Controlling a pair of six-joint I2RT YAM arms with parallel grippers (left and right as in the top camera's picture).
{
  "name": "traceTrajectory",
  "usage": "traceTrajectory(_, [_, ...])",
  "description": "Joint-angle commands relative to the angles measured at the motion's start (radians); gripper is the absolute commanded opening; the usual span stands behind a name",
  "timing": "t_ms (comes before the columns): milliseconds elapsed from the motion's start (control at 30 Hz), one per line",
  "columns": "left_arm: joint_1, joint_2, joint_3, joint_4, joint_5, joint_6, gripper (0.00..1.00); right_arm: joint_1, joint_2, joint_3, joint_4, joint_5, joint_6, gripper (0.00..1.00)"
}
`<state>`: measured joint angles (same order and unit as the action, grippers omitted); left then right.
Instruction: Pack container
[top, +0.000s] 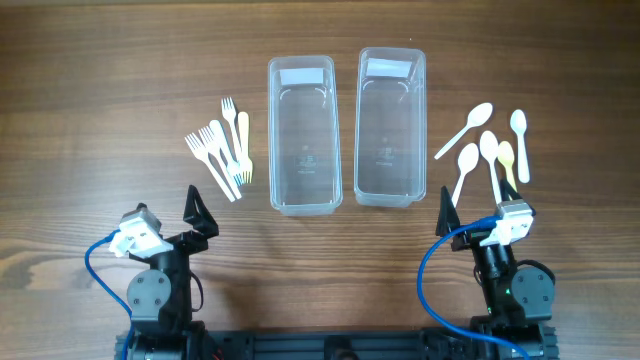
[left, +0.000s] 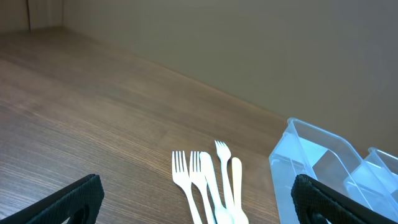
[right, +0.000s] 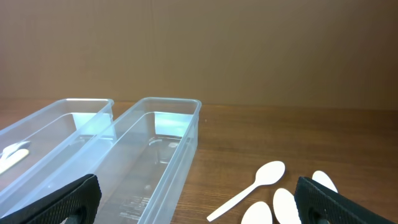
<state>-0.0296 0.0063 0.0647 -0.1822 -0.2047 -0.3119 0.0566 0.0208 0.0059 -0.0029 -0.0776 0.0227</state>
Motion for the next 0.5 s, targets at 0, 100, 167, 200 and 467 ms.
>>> traceTrajectory(0, [0.010, 0.000, -0.009, 0.006, 0.005, 0.013, 1.00, 0.002, 0.006, 0.000, 0.006, 0.003, 0.013, 1.00])
traceTrajectory(100, [0.010, 0.000, -0.009, 0.006, 0.005, 0.013, 1.00, 0.002, 0.006, 0.000, 0.006, 0.003, 0.013, 1.00])
traceTrajectory(167, [0.010, 0.000, -0.009, 0.006, 0.005, 0.013, 1.00, 0.002, 0.006, 0.000, 0.006, 0.004, 0.011, 1.00])
traceTrajectory(200, [0.010, 0.000, -0.009, 0.006, 0.005, 0.013, 1.00, 0.002, 0.006, 0.000, 0.019, 0.011, -0.004, 1.00])
traceTrajectory(467, [0.010, 0.000, -0.009, 0.006, 0.005, 0.013, 1.00, 0.002, 0.037, 0.000, 0.025, -0.189, 0.840, 1.00])
